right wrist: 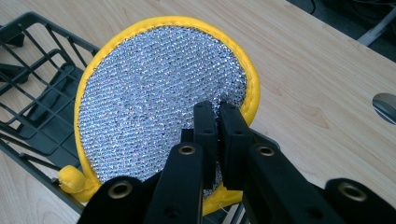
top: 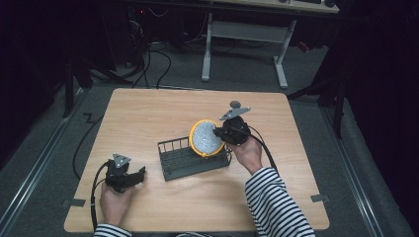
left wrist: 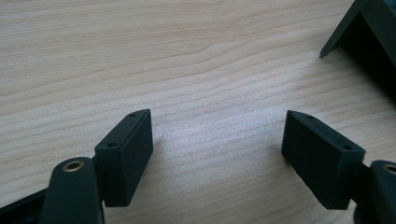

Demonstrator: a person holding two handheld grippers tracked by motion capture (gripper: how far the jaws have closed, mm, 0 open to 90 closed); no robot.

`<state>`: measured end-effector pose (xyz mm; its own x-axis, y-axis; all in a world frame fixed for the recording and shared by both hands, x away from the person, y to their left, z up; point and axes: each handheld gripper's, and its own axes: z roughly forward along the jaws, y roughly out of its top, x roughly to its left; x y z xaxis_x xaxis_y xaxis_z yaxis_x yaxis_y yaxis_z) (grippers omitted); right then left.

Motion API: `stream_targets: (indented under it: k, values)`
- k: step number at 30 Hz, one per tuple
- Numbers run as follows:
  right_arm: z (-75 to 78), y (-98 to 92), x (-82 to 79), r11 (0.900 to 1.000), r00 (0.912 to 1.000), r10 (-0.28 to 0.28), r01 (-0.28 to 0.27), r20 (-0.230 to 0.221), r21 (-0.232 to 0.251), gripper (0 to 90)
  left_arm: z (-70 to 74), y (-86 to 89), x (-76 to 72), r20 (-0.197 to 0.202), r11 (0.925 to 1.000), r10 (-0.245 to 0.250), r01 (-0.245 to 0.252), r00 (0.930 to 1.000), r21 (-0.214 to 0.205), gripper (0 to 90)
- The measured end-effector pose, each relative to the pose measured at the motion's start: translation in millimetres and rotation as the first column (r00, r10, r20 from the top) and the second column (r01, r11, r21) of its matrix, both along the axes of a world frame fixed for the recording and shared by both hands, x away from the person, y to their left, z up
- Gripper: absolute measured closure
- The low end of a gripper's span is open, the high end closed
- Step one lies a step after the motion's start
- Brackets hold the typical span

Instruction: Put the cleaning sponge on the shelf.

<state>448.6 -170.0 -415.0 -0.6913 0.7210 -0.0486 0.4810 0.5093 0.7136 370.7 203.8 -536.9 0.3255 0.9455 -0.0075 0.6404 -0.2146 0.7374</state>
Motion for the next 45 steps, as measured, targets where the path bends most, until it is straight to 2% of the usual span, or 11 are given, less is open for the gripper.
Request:
stream_targets:
  k: [7,9,12,17,24,29,32,35,39,41,45]
  values:
    - [1.4,-2.8,1.0,0.9998,0.9993,0.019,-0.019,-0.033,-0.003,87.4,0.0,0.0,-0.1,-0.001,1.0,0.001,-0.001,1.0,-0.001,25.2]
    - [0.0,-1.6,-3.4,0.9993,0.9993,0.024,-0.025,-0.028,-0.027,87.4,-0.1,0.2,0.1,0.0,1.0,0.002,-0.002,1.0,-0.007,25.5]
    - [-0.9,-5.5,-2.9,0.9996,0.9988,0.021,-0.022,-0.043,-0.017,87.3,-0.1,0.4,0.7,0.0,1.0,0.002,-0.002,1.0,-0.008,25.6]
    - [2.1,-7.2,-9.9,0.9981,0.9991,0.023,-0.025,-0.035,-0.057,87.2,-0.1,0.4,0.7,0.0,1.0,0.003,-0.003,1.0,-0.008,25.7]
    - [-1.5,-8.7,-11.5,0.9986,0.9991,0.023,-0.024,-0.037,-0.048,87.0,-0.1,0.2,0.7,0.0,1.0,0.005,-0.005,1.0,-0.006,25.5]
    - [-9.8,-11.7,-18.6,0.9972,0.9993,0.011,-0.014,-0.036,-0.074,85.9,-0.2,0.3,1.9,0.002,0.9999,0.009,-0.009,1.0,-0.008,25.7]
    - [-8.6,-19.9,-24.3,0.9985,0.9997,-0.003,0.001,-0.024,-0.054,71.7,0.0,1.3,2.6,0.0,0.9998,0.012,-0.012,0.9999,-0.015,26.3]
    - [0.6,-35.0,-28.9,0.9981,0.9989,-0.045,0.046,-0.016,0.04,60.6,0.0,0.9,2.6,0.0,0.9999,0.012,-0.012,0.9999,-0.011,25.7]
    - [7.1,-49.0,-32.5,0.9936,0.9952,-0.098,0.098,-0.004,0.057,56.3,-0.1,0.7,2.4,0.001,0.9999,0.01,-0.01,0.9999,-0.01,25.5]
    - [7.8,-51.8,-32.9,0.9923,0.9943,-0.106,0.106,-0.006,0.063,55.9,-0.2,0.4,2.3,0.003,0.9999,0.01,-0.01,0.9999,-0.007,25.5]
    - [10.6,-70.3,-38.6,0.9799,0.9876,-0.157,0.155,0.004,0.125,55.1,-0.2,0.4,2.3,0.003,0.9999,0.01,-0.01,0.9999,-0.007,25.6]
